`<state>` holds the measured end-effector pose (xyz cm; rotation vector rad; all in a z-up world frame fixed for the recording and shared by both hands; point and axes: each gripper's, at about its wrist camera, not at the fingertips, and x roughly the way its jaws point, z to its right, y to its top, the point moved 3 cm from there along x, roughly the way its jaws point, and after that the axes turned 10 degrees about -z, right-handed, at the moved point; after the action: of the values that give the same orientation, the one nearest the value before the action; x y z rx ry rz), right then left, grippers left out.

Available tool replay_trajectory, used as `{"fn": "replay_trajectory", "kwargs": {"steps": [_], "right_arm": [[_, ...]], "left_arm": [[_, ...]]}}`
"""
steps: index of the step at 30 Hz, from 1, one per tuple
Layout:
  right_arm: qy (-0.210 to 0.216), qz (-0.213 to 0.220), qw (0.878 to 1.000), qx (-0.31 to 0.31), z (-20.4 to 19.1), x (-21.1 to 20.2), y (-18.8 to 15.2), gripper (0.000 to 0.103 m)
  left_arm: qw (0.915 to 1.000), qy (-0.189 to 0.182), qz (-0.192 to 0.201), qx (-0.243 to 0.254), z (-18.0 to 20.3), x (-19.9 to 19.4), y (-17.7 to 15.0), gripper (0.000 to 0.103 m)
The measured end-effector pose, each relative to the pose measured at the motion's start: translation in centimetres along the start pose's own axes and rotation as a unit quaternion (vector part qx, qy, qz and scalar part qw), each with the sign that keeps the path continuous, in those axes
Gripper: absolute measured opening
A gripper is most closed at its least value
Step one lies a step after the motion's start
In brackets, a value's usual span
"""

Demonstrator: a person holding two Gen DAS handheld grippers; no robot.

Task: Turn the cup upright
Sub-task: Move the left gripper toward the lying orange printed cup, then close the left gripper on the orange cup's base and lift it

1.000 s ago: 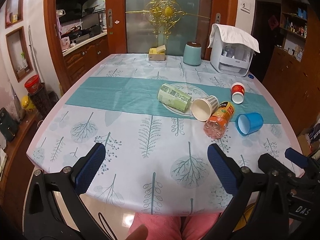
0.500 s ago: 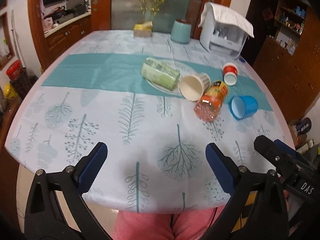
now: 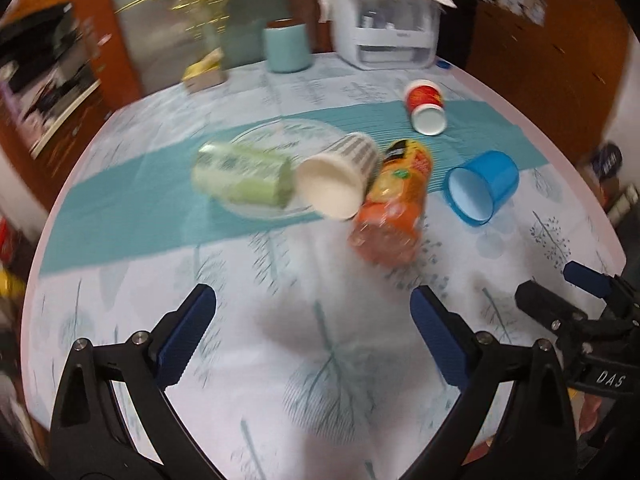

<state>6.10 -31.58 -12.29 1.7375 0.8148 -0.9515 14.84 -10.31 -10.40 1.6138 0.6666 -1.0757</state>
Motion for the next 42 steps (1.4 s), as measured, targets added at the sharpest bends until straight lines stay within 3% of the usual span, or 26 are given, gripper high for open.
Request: {"fn": "replay_trajectory", "kwargs": {"steps": [4,9,13,16,18,21,26,31,39,42], "right_arm": [[0.002,-0.008,1.000,0.021,2.4,1.5,0.8,0.103],[-0.006,-0.020,0.999,0.042,4.1,2.9,1.0,0.103],[0.002,-0.024,0.998,0.052,4.9,3.8,1.1,0.103],[0.010,-0.028,0.998,0.053,5.2,4.2,1.1,0.103],[0.012,-0.031,0.998,0.054,5.3,4.5,1.2,0.103],[0.025,-0.047,0.996,0.067,5.6,5.1,1.1,0.103],[0.029,-0.061,0.994,0.085,6.1,5.6,1.0,0.103],[0.035,-0.050,0.994,0.091,6.0,4.4,0.7,0.103],[0.036,-0.038,0.995,0.089,4.9,1.2,-0.4,0.103],[0.055,-0.032,0.995,0.079,3.8,-0.1,-1.0,0.103]], "left_arm": [[0.9988,-0.016,-0.007,0.046,2.3,1.9,2.6,0.097],[0.9941,-0.060,-0.044,0.079,4.8,4.8,4.9,0.097],[0.9926,-0.054,-0.061,0.090,6.0,7.1,6.1,0.096],[0.9931,-0.044,-0.071,0.083,6.2,8.6,6.6,0.087],[0.9932,-0.043,-0.078,0.075,6.0,9.1,6.7,0.074],[0.9914,-0.060,-0.098,0.063,5.6,9.9,6.6,0.063],[0.9925,-0.071,-0.085,0.051,5.2,8.9,6.4,0.061],[0.9944,-0.077,-0.059,0.042,4.9,5.4,5.1,0.061],[0.9957,-0.077,-0.040,-0.032,1.3,-1.2,-1.1,0.061],[0.9954,-0.055,-0.045,-0.064,-0.1,-2.3,-3.4,0.061]]}}
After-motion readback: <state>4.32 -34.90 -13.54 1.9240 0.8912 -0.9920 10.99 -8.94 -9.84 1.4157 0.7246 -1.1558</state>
